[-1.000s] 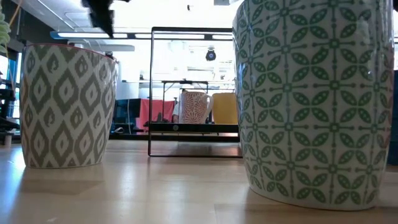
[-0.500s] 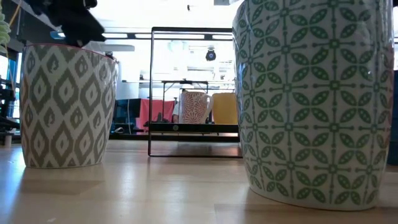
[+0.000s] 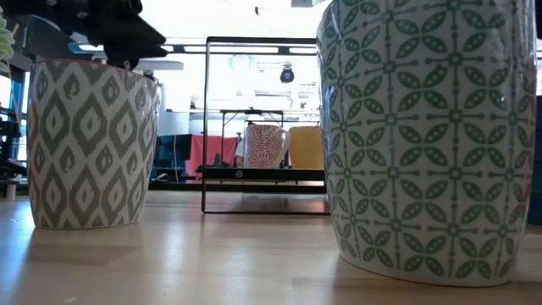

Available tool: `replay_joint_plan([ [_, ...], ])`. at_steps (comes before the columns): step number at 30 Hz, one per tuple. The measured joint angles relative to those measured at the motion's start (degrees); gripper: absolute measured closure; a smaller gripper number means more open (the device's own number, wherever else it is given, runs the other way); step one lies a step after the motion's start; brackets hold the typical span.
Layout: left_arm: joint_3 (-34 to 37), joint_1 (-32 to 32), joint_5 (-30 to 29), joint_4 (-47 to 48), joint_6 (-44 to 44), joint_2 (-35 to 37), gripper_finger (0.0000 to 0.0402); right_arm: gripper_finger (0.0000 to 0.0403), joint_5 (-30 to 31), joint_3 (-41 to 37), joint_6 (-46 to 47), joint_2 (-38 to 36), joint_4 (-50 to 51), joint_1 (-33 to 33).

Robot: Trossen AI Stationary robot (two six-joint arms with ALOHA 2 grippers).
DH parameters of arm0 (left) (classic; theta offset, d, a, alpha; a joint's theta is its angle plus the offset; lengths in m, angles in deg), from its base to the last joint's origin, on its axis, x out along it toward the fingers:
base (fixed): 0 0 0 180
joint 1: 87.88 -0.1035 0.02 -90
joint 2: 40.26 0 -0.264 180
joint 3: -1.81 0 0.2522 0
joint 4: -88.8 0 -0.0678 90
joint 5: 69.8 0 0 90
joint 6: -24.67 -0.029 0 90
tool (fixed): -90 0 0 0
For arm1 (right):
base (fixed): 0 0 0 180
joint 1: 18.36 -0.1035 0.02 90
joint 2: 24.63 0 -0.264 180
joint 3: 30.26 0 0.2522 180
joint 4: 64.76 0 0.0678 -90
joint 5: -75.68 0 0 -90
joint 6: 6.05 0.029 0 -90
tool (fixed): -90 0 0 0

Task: Place coffee mugs
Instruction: Put the blue cup on the shelf

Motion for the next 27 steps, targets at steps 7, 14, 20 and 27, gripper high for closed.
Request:
replay_joint_plan([
  [7, -0.56, 0.00, -0.03, 0.94, 0.05, -0.17, 0.0316, 0.0322, -9.36, 0.06, 2.76, 6.42, -0.53, 0.00],
  [14, -0.56, -0.02, -0.07, 1.25, 0.64, -0.33, 0.0316, 0.0322, -15.46, 0.06, 4.55, 16.73, -0.63, 0.00],
  [20, -0.56, -0.02, -0.10, 1.30, 0.64, -0.48, 0.0316, 0.0322, -15.83, 3.64, 4.14, 22.30, 3.62, 0.00],
  [27, -0.56, -0.02, -0.10, 1.73, 0.60, -0.48, 0.0316, 0.0322, -13.98, 14.60, -1.13, 29.86, 16.73, 1.57],
])
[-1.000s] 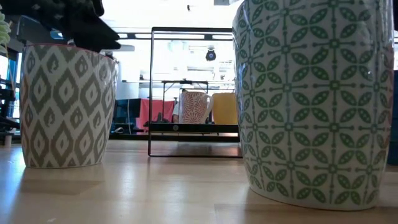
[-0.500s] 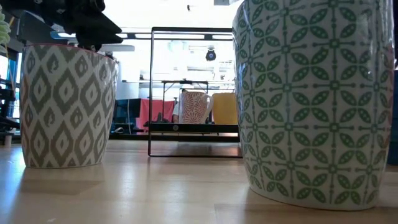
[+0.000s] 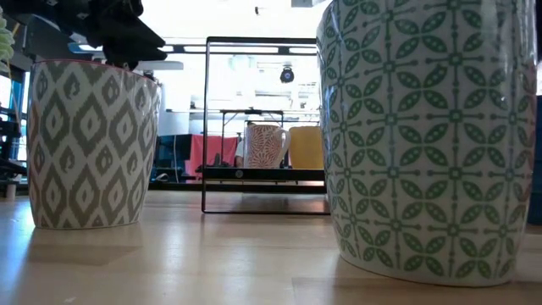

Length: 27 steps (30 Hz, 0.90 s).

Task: Place coffee mugs
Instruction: Put the blue cup on the shelf

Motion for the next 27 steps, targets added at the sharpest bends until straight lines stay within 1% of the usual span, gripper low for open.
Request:
replay_joint_plan([
  [5, 0.00, 0.00, 0.00, 0.42, -0.02, 0.02, 0.0316, 0.0322, -0.76, 3.25, -3.42, 6.35, 3.65, 1.04],
  [12, 0.00, 0.00, 0.05, 0.39, -0.15, 0.04, 0.0316, 0.0322, -4.64, 3.38, -4.79, 11.20, 1.60, 1.07],
  [16, 0.00, 0.00, 0.09, 0.39, -0.63, 0.04, 0.0316, 0.0322, -4.11, 3.38, -5.44, 12.33, -0.43, 1.07],
  [21, 0.00, 0.00, 0.11, 0.42, -1.09, 0.04, 0.0316, 0.0322, -1.88, 3.55, -5.88, 13.83, -0.35, 1.07],
  [27, 0.00, 0.00, 0.18, 0.42, -1.26, 0.04, 0.0316, 0.0322, -0.79, 3.71, -6.05, 15.81, -0.99, 1.12],
])
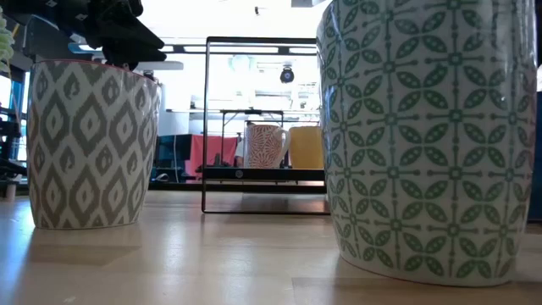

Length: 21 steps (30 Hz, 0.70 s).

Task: Place coffee mugs
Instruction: Put the blue cup on the shelf

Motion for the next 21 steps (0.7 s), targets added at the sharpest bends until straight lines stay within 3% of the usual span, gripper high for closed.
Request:
replay_joint_plan([
  [21, 0.00, -0.04, -0.07, 1.53, -0.64, 0.00, 0.0316, 0.0322, -0.96, 0.77, 0.26, -1.76, 2.46, -0.07],
])
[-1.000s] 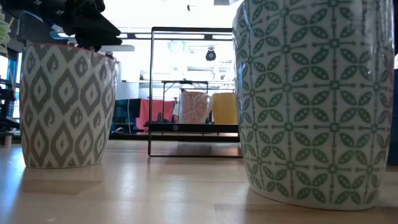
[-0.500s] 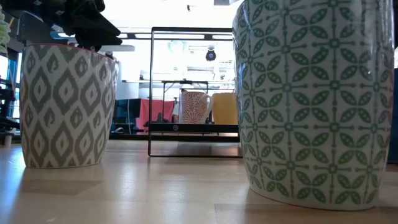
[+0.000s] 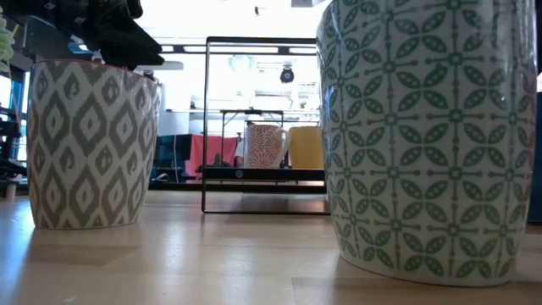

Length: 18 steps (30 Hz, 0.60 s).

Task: Place coffee mugs
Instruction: Put the blue cup on the shelf

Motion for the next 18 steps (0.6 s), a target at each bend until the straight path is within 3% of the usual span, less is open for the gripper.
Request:
replay_joint_plan([
  [18, 0.00, 0.00, -0.11, 0.16, -0.11, 0.00, 0.0316, 0.0322, 2.36, 3.69, -1.24, 0.21, 3.40, 0.00],
])
